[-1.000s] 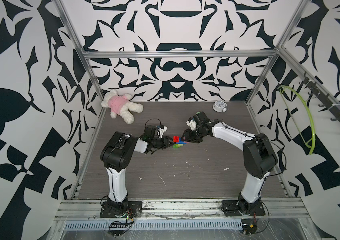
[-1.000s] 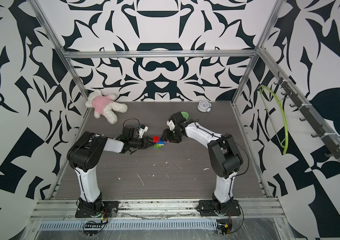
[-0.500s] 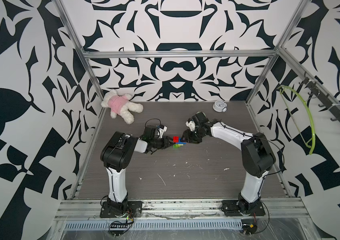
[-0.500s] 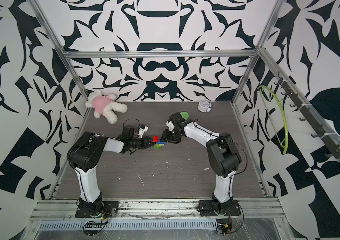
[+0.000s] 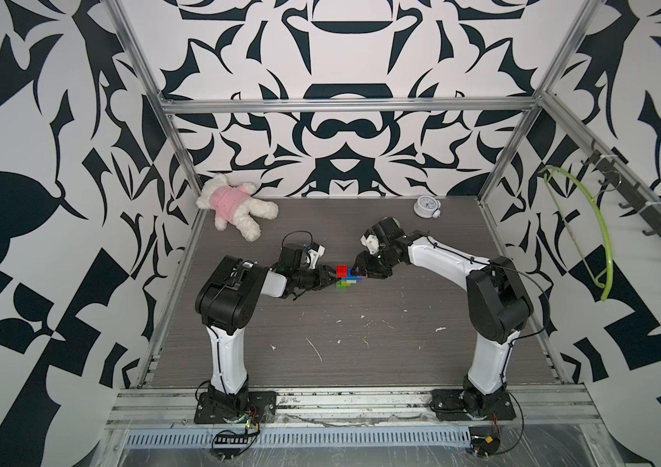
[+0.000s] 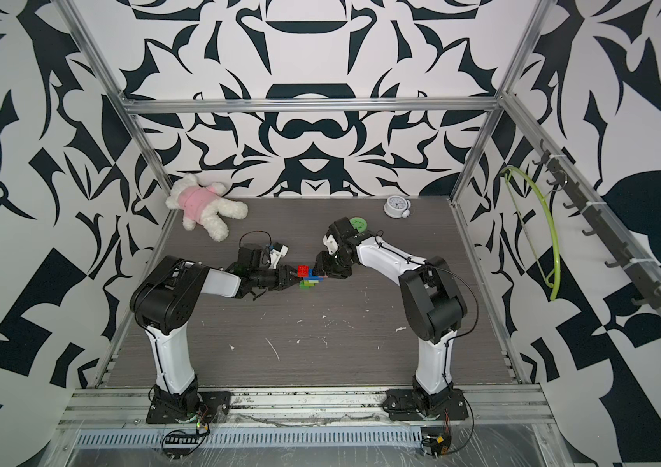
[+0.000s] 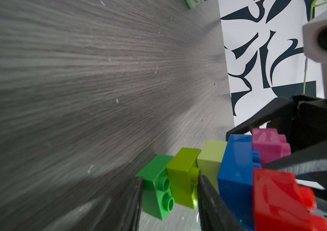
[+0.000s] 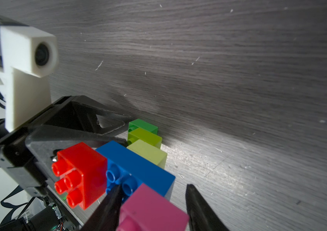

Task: Assemble the letter y with lego
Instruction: Adjust the lego brick at the center of the board.

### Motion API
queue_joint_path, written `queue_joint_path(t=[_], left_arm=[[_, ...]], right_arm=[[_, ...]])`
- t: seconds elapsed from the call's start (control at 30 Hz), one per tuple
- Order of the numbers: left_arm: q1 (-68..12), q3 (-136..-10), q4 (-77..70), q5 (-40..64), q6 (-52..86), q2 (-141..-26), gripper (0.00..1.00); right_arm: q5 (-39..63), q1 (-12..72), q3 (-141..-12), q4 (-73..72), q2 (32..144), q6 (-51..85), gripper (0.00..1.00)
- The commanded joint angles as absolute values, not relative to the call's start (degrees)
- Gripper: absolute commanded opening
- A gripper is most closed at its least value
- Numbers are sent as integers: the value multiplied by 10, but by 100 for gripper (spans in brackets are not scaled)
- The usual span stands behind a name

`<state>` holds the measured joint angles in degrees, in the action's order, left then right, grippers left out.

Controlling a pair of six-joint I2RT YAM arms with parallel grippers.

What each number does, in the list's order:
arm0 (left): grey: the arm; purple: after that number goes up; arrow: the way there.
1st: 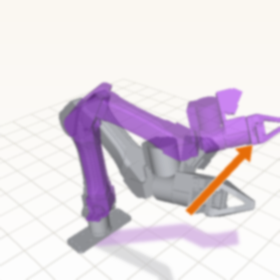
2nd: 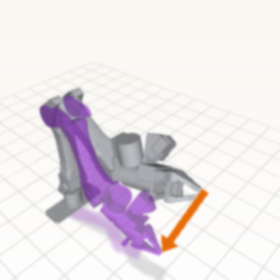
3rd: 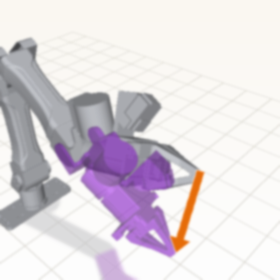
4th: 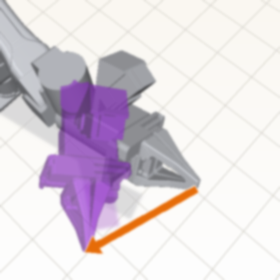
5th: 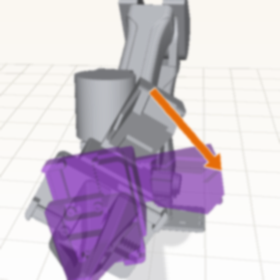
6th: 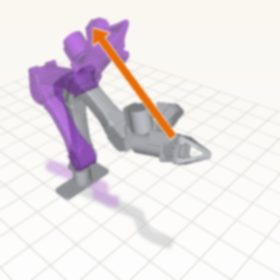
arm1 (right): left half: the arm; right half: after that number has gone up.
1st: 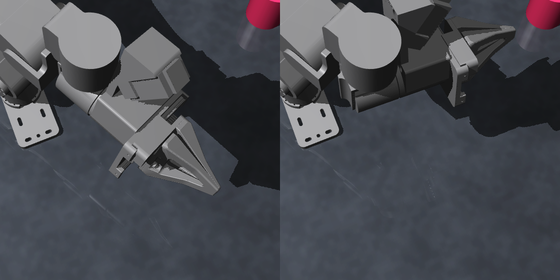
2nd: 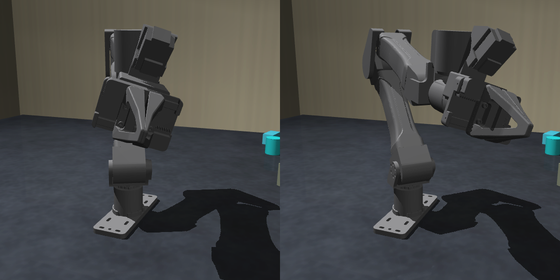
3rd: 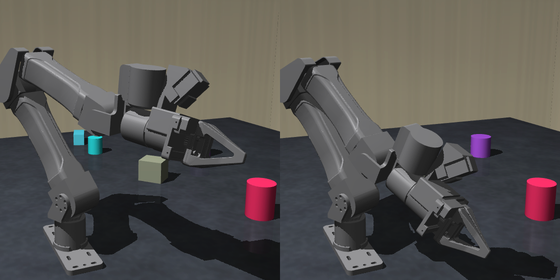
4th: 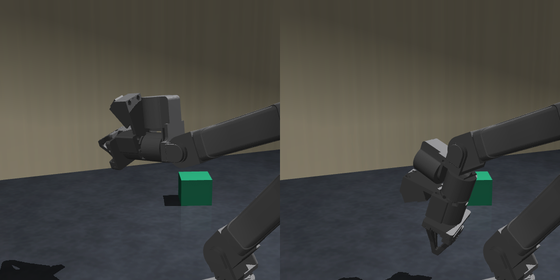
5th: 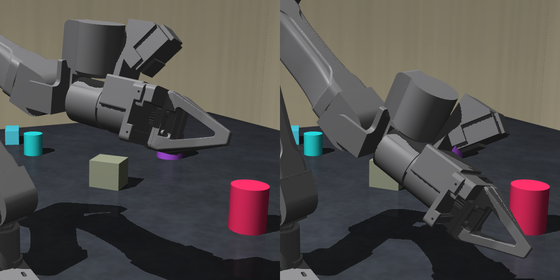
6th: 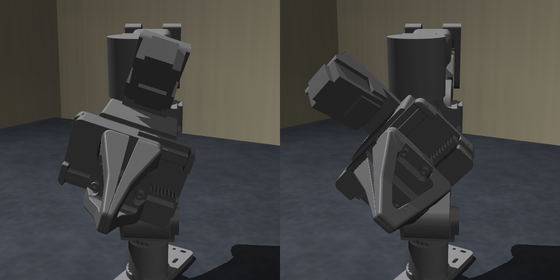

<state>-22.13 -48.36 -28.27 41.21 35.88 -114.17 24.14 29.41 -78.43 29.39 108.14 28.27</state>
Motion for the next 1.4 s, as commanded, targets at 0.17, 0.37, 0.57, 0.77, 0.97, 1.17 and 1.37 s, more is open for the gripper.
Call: queue_joint_path(t=[0.17, 0.37, 0.57, 0.77, 0.97, 1.17, 1.37], left_arm=[[-213, -437, -60, 242, 344, -1220, 46], [-213, -436, -60, 243, 343, -1220, 46], [-213, -436, -59, 243, 344, -1221, 46], [-212, -436, -60, 242, 344, -1221, 46], [-213, -436, -60, 242, 344, -1221, 46], [-213, -436, -60, 242, 345, -1221, 46], [-212, -436, -60, 242, 345, -1221, 46]], right_arm=[[205, 307, -806, 331, 1110, 266, 53], [184, 312, -797, 343, 1119, 265, 51], [176, 314, -779, 339, 1124, 266, 50], [178, 320, -788, 336, 1135, 266, 50], [172, 324, -792, 341, 1141, 265, 50], [166, 326, -791, 344, 1143, 263, 50], [164, 327, -801, 348, 1141, 259, 50]])
